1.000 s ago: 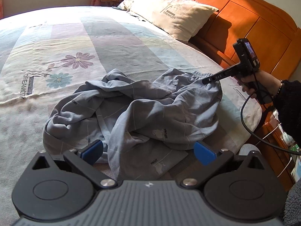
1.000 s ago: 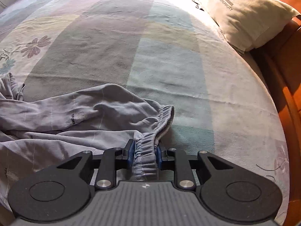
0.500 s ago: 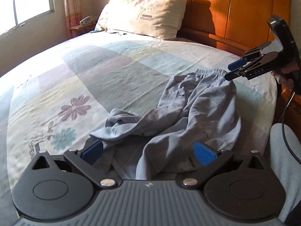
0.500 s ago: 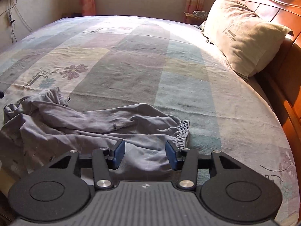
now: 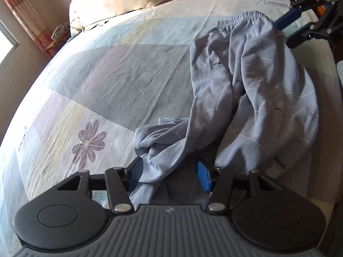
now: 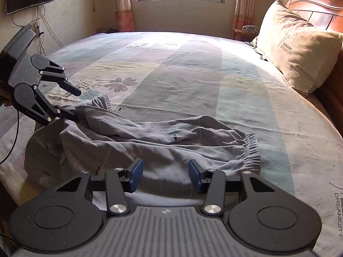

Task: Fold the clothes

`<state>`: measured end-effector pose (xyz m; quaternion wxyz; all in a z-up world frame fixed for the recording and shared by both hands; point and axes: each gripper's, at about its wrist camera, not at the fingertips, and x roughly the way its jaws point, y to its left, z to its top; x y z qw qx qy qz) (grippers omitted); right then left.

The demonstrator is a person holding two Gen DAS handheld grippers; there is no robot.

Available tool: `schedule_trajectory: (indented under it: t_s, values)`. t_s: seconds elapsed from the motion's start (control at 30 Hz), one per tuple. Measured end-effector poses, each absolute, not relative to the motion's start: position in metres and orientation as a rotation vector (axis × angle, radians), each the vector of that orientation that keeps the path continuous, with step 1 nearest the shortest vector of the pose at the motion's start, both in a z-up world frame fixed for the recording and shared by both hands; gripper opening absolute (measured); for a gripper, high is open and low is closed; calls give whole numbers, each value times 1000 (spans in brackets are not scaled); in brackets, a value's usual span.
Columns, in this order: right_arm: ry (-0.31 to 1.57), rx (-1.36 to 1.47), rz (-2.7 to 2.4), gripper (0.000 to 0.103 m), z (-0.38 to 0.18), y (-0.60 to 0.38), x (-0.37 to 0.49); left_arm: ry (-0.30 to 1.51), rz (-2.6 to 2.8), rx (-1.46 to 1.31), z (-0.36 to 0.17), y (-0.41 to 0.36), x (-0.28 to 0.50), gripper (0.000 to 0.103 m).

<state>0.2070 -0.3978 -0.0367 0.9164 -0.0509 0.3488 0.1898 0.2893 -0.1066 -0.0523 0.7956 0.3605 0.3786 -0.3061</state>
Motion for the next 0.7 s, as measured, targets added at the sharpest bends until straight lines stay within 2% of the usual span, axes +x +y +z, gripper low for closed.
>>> schedule_trajectory:
  t_s: [0.03, 0.07, 0.1, 0.23, 0.7]
  values:
    - [714, -90, 398, 52, -37, -398, 208, 821, -660, 782, -55, -108, 291, 26]
    - [711, -79, 402, 51, -38, -397, 209, 818, -657, 784, -57, -110, 293, 18]
    - [708, -72, 403, 51, -38, -396, 210, 811, -656, 778, -57, -110, 295, 13]
    - [687, -41, 430, 50, -40, -394, 212, 801, -653, 714, -49, -108, 310, 3]
    - [686, 8, 429, 50, -52, -397, 235, 802, -478, 597, -46, -101, 419, 1]
